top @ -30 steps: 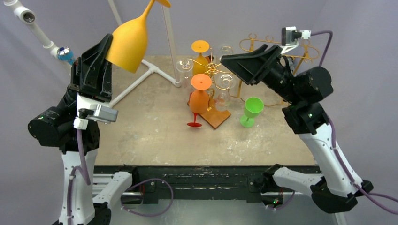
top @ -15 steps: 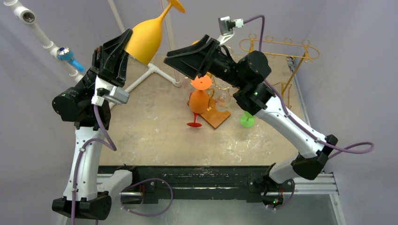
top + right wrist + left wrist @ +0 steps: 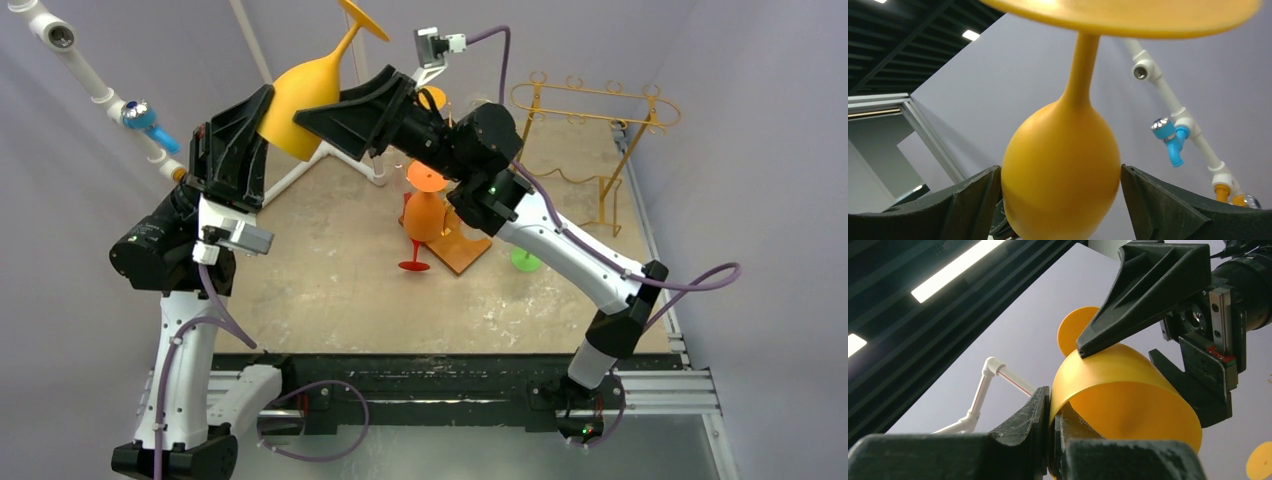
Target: Place the wine glass upside down on the wine glass rack
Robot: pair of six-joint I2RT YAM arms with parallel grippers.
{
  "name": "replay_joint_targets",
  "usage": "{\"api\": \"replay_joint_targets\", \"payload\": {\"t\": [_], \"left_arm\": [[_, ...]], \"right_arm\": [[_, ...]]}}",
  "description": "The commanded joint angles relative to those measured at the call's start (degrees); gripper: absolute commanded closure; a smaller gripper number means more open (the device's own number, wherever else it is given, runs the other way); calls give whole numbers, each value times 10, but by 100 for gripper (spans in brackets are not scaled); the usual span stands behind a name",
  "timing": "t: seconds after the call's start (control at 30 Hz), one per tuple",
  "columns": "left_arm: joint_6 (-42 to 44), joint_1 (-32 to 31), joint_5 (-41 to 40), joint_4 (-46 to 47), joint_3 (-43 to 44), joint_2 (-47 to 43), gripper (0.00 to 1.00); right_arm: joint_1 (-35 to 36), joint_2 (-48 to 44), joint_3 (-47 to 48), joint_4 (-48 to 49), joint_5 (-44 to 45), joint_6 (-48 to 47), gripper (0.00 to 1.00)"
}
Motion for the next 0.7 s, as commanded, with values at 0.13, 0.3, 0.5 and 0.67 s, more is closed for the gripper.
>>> {"api": "replay_joint_targets", "payload": {"t": [0.13, 0.3, 0.5, 0.67], "left_arm": [[46, 2, 40, 16, -22, -13, 100], [100, 2, 46, -84, -16, -24, 91], [243, 2, 66, -349, 19, -43, 22], [333, 2, 94, -564, 45, -61, 0]], "right_arm": [[35, 21, 23, 85, -2, 43, 1], [34, -24, -30, 88, -3, 32, 16], [0, -111, -129, 56, 32, 5, 42], [-47, -149, -109, -125, 26, -65, 49]]}}
